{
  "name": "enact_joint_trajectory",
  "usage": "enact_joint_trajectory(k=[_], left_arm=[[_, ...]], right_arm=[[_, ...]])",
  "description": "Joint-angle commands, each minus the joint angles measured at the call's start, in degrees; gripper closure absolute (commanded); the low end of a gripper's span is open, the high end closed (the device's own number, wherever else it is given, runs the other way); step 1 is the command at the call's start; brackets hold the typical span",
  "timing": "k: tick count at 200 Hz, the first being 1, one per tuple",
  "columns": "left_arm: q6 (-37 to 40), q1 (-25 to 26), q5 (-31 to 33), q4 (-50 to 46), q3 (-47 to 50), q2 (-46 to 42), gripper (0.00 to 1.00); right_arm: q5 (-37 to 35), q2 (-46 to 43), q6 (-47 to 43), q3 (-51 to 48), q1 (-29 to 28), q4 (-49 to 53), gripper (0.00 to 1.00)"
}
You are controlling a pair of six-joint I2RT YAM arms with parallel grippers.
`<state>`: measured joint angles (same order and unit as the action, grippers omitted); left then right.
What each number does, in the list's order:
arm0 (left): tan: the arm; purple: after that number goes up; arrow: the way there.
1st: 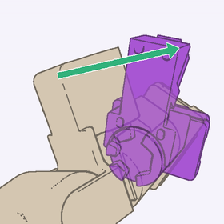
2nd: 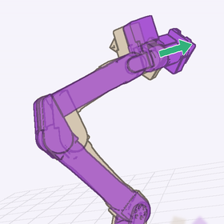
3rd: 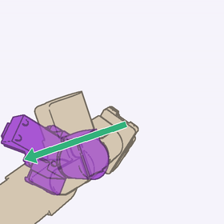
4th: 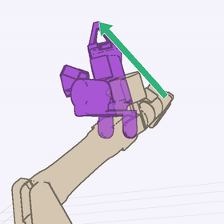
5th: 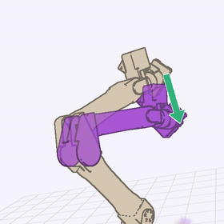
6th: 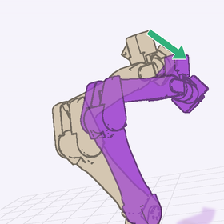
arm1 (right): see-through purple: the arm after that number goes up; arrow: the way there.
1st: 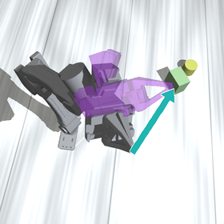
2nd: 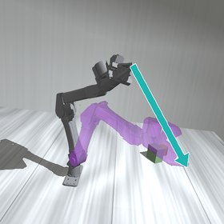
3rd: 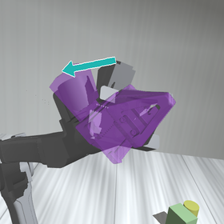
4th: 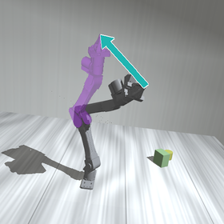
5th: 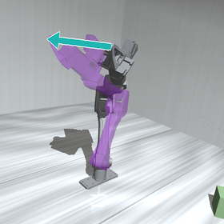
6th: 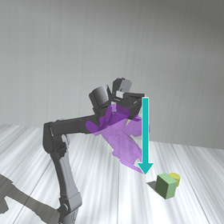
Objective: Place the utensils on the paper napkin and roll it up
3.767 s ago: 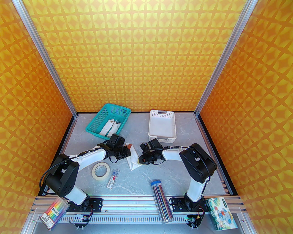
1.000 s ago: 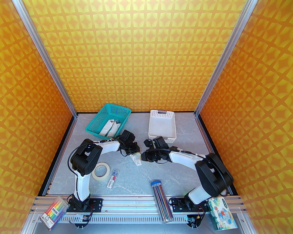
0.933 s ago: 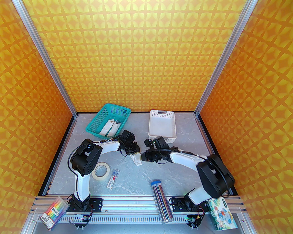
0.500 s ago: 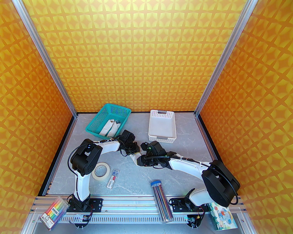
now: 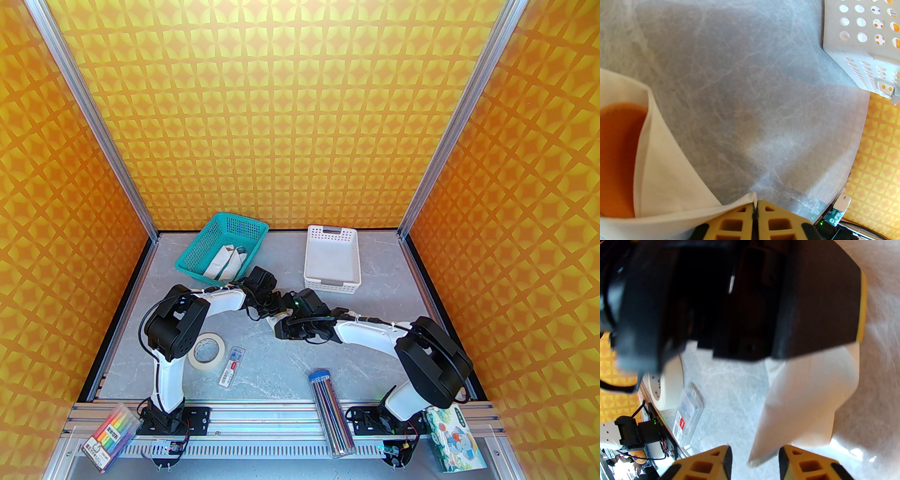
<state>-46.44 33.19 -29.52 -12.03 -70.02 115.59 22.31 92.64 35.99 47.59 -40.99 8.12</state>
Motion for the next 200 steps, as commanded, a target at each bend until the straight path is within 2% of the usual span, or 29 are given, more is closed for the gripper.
enact_joint_trajectory(k=[1,52,105,200], left_arm=[[0.8,0.3,0.6,-0.1,0.5,1.0,0.91],[0.7,0.3,0.7,-0.1,0.2,1.3,0.91],[0.7,0.4,0.6,-0.2,0.1,1.6,0.91],[0.4,0.4,0.7,0.5,0.6,2.3,0.92]], right_arm=[[-1.4,1.6,-0.3,1.3,-0.7,-0.2,0.61],[-1.3,2.9,-0.3,2.0,-1.3,-0.3,0.63],[-1.4,3.1,-0.3,0.9,-1.5,0.0,0.73],[2.5,3.0,1.8,-4.5,-1.8,-2.9,0.81]])
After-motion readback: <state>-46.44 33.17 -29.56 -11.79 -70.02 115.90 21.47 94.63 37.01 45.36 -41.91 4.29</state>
